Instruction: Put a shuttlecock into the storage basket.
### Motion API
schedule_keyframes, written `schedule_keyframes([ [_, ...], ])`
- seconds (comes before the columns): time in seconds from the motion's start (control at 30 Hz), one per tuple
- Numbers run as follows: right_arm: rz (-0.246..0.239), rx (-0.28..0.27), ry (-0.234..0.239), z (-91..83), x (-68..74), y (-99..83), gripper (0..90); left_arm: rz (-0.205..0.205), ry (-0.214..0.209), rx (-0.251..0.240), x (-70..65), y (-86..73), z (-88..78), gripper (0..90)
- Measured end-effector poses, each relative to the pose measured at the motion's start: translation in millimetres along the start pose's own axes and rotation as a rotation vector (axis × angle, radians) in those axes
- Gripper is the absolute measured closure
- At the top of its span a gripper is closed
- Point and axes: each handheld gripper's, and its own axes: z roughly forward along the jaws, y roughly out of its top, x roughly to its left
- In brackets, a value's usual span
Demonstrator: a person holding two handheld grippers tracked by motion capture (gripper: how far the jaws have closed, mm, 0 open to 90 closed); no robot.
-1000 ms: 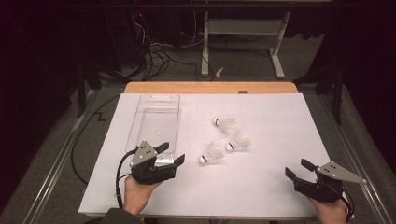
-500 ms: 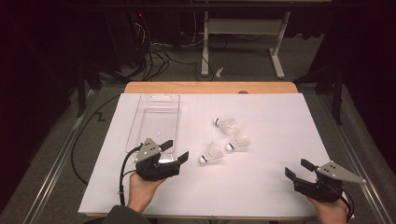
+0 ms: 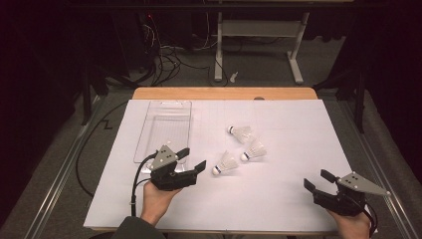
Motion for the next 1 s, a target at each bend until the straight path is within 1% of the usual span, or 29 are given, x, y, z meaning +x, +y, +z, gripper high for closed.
schedule_keyframes([
  [0.17,0.001,0.000,0.001,0.1,0.0,0.0,31.0,-0.001,0.000,0.004,-1.6,1.9,4.4,29.8],
  [0.2,0.002,0.000,0.002,0.1,0.1,0.0,31.0,0.006,-0.002,0.007,-1.5,2.6,5.0,29.8],
  [0.77,0.001,0.000,0.002,0.4,0.3,0.2,30.9,0.019,-0.010,0.009,-4.2,8.9,17.8,30.1],
  [1.0,0.001,-0.001,0.002,0.1,0.0,0.0,30.9,0.016,-0.010,0.002,-4.0,10.5,21.7,30.1],
])
